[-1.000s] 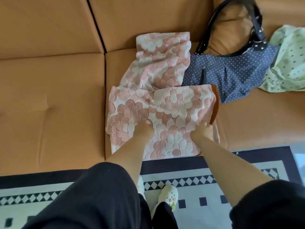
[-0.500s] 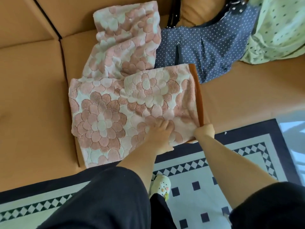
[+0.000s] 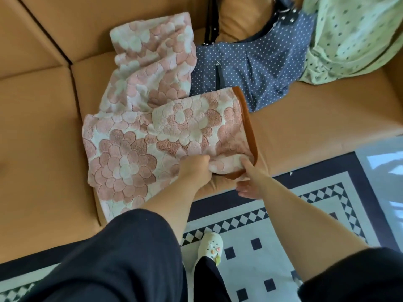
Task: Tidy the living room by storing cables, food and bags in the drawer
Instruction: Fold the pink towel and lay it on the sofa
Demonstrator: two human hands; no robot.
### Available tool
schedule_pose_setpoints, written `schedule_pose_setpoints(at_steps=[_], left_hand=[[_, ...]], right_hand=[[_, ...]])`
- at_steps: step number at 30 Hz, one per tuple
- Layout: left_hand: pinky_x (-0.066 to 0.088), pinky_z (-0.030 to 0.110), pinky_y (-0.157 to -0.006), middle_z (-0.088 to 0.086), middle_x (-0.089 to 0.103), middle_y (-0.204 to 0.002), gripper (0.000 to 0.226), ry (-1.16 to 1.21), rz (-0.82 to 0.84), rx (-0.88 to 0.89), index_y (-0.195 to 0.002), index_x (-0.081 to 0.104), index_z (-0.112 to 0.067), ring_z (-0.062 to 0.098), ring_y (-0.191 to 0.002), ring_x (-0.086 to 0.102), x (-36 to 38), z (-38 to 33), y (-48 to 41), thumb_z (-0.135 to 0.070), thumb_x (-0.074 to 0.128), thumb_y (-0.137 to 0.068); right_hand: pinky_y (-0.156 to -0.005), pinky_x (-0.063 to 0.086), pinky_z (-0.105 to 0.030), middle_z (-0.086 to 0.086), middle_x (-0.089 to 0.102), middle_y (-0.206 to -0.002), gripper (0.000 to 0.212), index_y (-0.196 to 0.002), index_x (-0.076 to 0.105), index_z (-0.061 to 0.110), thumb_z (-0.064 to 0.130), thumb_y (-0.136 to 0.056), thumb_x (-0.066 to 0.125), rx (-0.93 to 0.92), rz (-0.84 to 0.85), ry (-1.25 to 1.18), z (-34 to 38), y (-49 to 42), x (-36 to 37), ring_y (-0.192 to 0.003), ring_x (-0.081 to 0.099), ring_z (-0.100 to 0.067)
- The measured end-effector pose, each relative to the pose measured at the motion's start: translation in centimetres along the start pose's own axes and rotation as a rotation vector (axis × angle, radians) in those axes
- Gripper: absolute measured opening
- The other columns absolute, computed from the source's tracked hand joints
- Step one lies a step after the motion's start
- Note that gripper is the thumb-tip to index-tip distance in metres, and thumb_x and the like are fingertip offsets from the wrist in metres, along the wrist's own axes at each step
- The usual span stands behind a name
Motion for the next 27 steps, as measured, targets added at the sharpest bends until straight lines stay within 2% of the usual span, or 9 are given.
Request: schedule_pose_setpoints(at_steps=[3, 6, 8, 11, 15, 19, 23, 25, 27], left_hand=[[0.037, 0.029, -0.064, 0.001, 0.056, -0.082, 0.004, 0.007, 0.020, 0.042, -0.083, 0.054, -0.017, 0.025, -0.085, 0.058, -1.4, 0.4, 0.7, -0.017, 0.053, -0.086], [0.040, 0.030, -0.064, 0.003, 0.060, -0.088, 0.007, -0.038, 0.052, 0.072, -0.089, 0.060, -0.017, 0.026, -0.088, 0.060, -2.0, 0.3, 1.3, -0.019, 0.054, -0.088], [0.041, 0.030, -0.066, 0.004, 0.061, -0.093, 0.012, -0.060, 0.070, 0.019, -0.095, 0.062, -0.017, 0.026, -0.089, 0.058, -2.9, 0.6, 1.4, -0.019, 0.053, -0.088], [0.041, 0.030, -0.066, 0.002, 0.057, -0.086, 0.014, -0.022, 0.080, -0.074, -0.094, 0.063, -0.015, 0.024, -0.086, 0.056, -4.5, 1.5, 1.6, -0.016, 0.052, -0.086], [0.046, 0.033, -0.067, 0.002, 0.061, -0.095, 0.026, 0.013, 0.139, -0.022, -0.111, 0.062, -0.018, 0.025, -0.085, 0.058, -5.4, 1.2, 2.2, -0.018, 0.052, -0.088], [0.047, 0.032, -0.068, 0.005, 0.062, -0.104, 0.026, -0.114, 0.159, 0.084, -0.112, 0.061, -0.013, 0.026, -0.091, 0.059, -5.2, 0.6, 3.5, -0.022, 0.049, -0.090], [0.036, 0.030, -0.071, 0.004, 0.060, -0.108, 0.028, -0.144, 0.131, 0.209, -0.113, 0.059, -0.019, 0.026, -0.097, 0.057, -4.2, -0.5, 4.7, -0.013, 0.046, -0.089], [0.040, 0.032, -0.074, 0.003, 0.059, -0.112, 0.042, -0.143, 0.156, 0.231, -0.128, 0.053, -0.020, 0.026, -0.103, 0.055, -3.5, -0.6, 5.0, -0.010, 0.044, -0.088], [0.044, 0.034, -0.073, 0.002, 0.057, -0.110, 0.046, -0.162, 0.168, 0.257, -0.130, 0.050, -0.020, 0.025, -0.101, 0.055, -2.9, -0.6, 5.2, -0.008, 0.044, -0.087]], right_hand=[[-0.060, 0.054, -0.029, -0.012, 0.063, -0.087, 0.035, -0.098, 0.053, 0.007, 0.037, -0.085, 0.067, 0.005, 0.212, 0.006, -0.3, 1.1, 2.3, -0.074, 0.063, -0.018], [-0.059, 0.054, -0.024, -0.008, 0.060, -0.081, 0.011, -0.093, 0.055, 0.006, 0.003, -0.087, 0.063, -0.055, 0.197, 0.065, 1.1, 1.5, 2.2, -0.068, 0.060, -0.015], [-0.064, 0.053, -0.027, -0.013, 0.059, -0.081, 0.024, -0.105, 0.053, 0.000, -0.010, -0.084, 0.057, -0.097, 0.089, 0.348, 1.9, 2.2, 1.1, -0.068, 0.060, -0.020], [-0.073, 0.048, -0.033, -0.015, 0.064, -0.096, 0.029, -0.115, 0.053, -0.001, 0.004, -0.087, 0.055, -0.353, -0.285, 0.853, 4.5, 4.1, -0.7, -0.088, 0.062, -0.030], [-0.070, 0.044, -0.031, -0.014, 0.064, -0.091, 0.020, -0.099, 0.064, 0.001, 0.007, -0.090, 0.046, -0.537, -0.622, 0.439, 6.5, 6.1, -2.7, -0.082, 0.059, -0.032], [-0.077, 0.057, -0.042, -0.013, 0.069, -0.083, 0.043, -0.093, 0.065, 0.003, 0.039, -0.095, 0.041, -0.345, -0.431, -0.303, 4.8, 4.6, -2.4, -0.073, 0.067, -0.029], [-0.087, 0.050, -0.037, -0.002, 0.059, -0.104, 0.048, -0.113, 0.052, 0.018, 0.050, -0.080, 0.064, -0.426, -0.180, -0.009, 4.9, 4.7, -0.4, -0.095, 0.058, -0.021], [-0.083, 0.050, -0.035, -0.005, 0.062, -0.100, 0.050, -0.114, 0.057, 0.009, 0.040, -0.077, 0.071, -0.483, -0.246, 0.207, 4.8, 4.7, -0.1, -0.094, 0.059, -0.023], [-0.077, 0.048, -0.035, -0.012, 0.063, -0.098, 0.042, -0.113, 0.059, 0.001, 0.031, -0.085, 0.063, -0.458, -0.424, 0.172, 4.8, 4.9, -1.0, -0.096, 0.062, -0.031]])
Point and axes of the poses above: each hand's wrist, its own y-axis away from the middle knuckle, its own x-axis out of the palm, z = x × y, the point moved 6 cm from there along -y, towards the middle knuckle
